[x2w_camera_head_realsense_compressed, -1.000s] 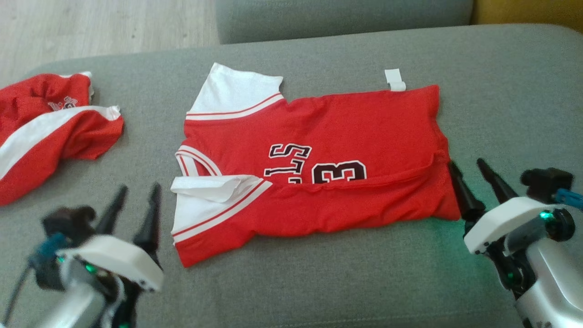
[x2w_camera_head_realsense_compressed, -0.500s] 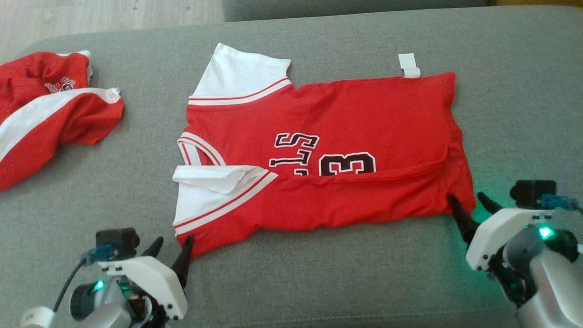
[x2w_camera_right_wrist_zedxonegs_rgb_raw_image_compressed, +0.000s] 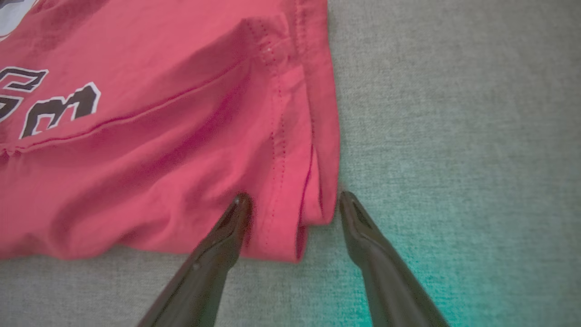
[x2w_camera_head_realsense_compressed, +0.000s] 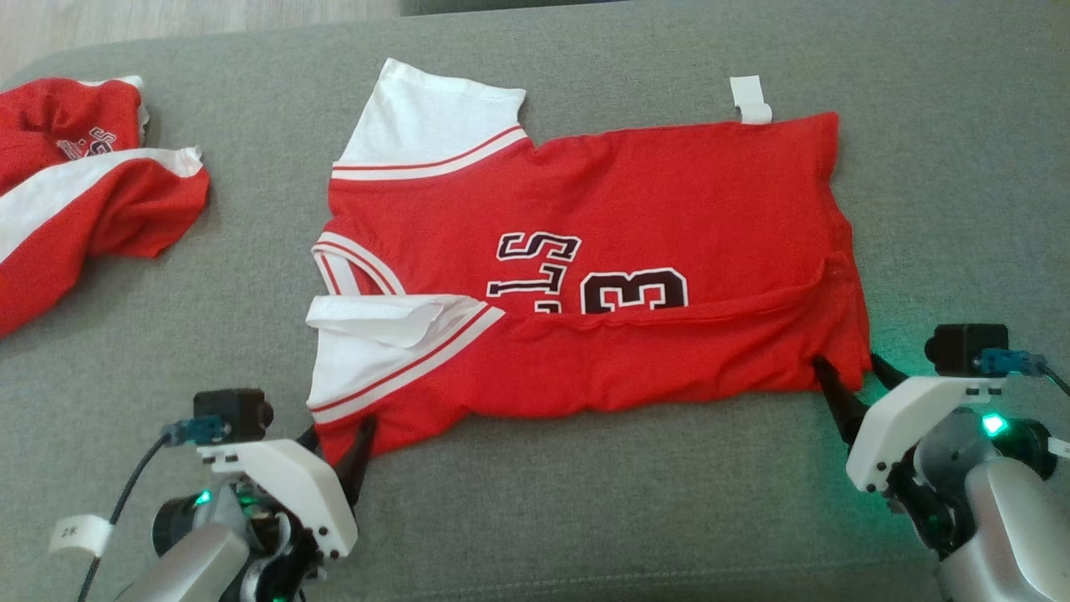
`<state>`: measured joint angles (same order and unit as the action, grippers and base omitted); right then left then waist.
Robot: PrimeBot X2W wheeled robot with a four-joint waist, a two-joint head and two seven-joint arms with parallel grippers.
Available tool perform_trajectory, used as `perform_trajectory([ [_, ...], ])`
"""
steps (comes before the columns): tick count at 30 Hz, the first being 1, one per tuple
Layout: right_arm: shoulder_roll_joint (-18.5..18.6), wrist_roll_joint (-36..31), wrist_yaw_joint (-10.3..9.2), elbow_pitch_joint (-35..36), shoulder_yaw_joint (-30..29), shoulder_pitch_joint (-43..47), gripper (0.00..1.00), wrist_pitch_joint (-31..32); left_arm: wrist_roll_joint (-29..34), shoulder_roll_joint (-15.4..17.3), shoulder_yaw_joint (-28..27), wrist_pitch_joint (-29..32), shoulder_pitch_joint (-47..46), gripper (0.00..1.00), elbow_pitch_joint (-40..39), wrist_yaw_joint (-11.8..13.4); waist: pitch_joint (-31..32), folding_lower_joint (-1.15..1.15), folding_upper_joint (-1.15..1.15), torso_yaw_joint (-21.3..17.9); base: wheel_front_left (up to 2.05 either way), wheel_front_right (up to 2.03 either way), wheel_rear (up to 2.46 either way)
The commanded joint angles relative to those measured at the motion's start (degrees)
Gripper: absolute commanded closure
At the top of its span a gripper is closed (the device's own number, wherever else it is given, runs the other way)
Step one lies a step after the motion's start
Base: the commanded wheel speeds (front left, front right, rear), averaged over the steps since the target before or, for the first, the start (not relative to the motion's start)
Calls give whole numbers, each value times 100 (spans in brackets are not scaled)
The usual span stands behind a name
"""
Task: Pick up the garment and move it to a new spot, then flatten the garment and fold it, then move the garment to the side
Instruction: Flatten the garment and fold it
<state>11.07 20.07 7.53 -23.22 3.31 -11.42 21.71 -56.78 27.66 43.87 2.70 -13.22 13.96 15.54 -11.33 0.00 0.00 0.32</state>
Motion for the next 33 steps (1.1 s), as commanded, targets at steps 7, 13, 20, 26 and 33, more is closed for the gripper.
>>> perform_trajectory([
  [7,-33,12,-4,105,135,-161,100,-75,-117,41,-129,92,-229,100,146,-164,72,0,0,13,0,0,0],
  [13,93,162,-4,196,144,-129,100,16,-68,306,-137,141,-168,100,-52,-146,318,0,0,5,0,0,0],
  [20,459,464,-4,644,262,199,100,657,-6,826,-106,464,1,100,-704,44,497,0,0,10,0,0,0],
  [26,681,698,-4,1158,226,775,100,1449,-84,1310,-73,840,392,100,-1525,356,545,0,0,-18,0,0,0],
  [33,609,685,-4,1560,-65,1268,100,1886,-357,1413,-61,1006,770,100,-1874,464,529,0,0,-42,0,0,0],
])
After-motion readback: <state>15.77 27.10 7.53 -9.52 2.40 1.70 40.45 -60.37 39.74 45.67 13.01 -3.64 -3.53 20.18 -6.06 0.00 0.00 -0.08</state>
